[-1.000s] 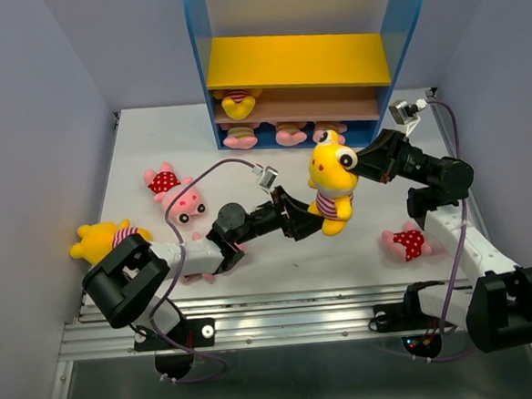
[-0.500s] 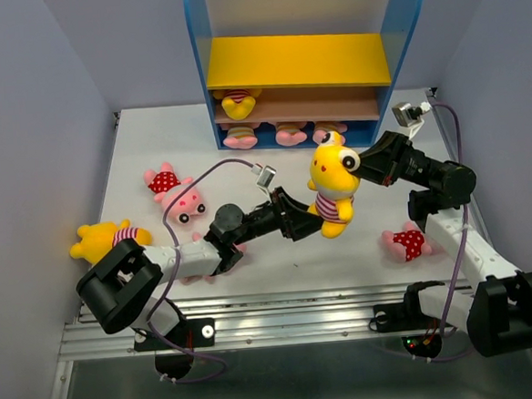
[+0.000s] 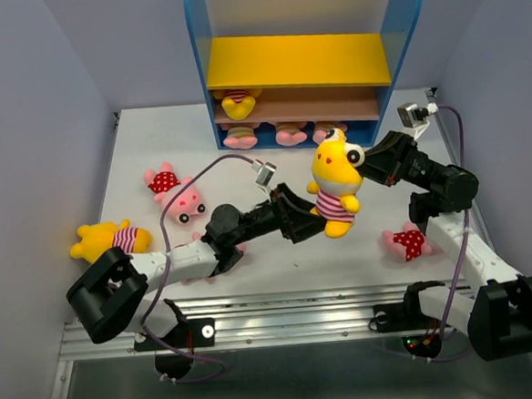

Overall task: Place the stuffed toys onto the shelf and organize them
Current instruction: Pass the stuffed toy from the right arm to the left

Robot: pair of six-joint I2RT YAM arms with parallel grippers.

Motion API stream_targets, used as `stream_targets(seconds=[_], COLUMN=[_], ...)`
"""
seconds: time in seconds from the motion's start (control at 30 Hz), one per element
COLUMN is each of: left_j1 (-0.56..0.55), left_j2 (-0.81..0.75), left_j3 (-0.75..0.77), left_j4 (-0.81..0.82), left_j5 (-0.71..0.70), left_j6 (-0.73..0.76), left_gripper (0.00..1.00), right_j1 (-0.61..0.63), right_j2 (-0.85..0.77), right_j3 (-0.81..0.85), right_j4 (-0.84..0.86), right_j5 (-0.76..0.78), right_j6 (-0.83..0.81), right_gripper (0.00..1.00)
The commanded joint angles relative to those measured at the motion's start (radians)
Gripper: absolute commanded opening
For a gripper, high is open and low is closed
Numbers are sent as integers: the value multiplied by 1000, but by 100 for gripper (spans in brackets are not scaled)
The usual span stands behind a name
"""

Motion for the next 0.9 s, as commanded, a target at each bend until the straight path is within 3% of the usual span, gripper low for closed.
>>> stream_targets(seconds=[0.0,0.3,0.5,0.63,0.7,0.77,0.87], left_j1=[-1,-1,-4,-6,-6,-4,-4], left_j2=[-91,-133,-118,-110,-110,-113,-153], left_j3=[41,25,44,52,49,41,23], left_j4=[826,826,826,826,826,820,655], left_j5=[-33,-57,-62,-53,-50,-57,-71], left_j6=[-1,4,-14,-30,-27,-18,50], left_gripper=[89,89,78,61,28,2,0], right_j1=[0,0,0,0,0,0,0], right_j2=[-16,-5,-10,-5,-7,-8,-13], right_j3=[10,24,-2,-2,-2,-1,13], right_j4=[121,166,150,147,138,121,69], right_j5=[-22,-6,-6,-8,-11,-19,-55], right_j6=[31,59,32,19,5,-11,-92], right_gripper=[1,1,1,1,6,14,30])
